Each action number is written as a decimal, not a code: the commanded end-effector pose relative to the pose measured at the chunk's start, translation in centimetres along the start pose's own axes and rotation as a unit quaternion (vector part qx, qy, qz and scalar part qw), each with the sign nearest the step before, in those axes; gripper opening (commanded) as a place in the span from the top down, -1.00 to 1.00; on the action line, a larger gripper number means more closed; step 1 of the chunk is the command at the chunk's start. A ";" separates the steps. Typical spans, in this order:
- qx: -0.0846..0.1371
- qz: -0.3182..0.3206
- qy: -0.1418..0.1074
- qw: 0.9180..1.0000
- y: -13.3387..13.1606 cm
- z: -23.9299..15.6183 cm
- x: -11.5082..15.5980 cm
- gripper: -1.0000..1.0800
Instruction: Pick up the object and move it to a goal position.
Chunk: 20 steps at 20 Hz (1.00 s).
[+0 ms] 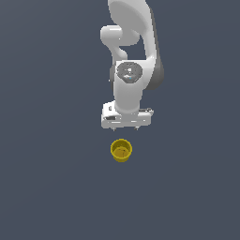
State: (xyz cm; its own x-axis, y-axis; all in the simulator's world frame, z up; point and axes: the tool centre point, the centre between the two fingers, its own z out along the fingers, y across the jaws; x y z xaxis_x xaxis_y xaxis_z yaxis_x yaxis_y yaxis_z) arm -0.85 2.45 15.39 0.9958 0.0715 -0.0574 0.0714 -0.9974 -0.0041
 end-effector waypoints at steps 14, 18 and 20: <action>0.002 0.001 0.010 1.000 -1.0 -0.7 0.9 -0.23; 0.003 0.011 0.004 1.000 -0.9 -0.6 1.4 -0.23; 0.004 0.019 0.000 1.000 -0.9 -0.5 1.8 -0.23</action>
State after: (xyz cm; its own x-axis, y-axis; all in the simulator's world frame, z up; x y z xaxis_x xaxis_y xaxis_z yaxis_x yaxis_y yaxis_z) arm 0.66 3.48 15.85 0.9977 0.0443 -0.0510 0.0438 -0.9990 -0.0102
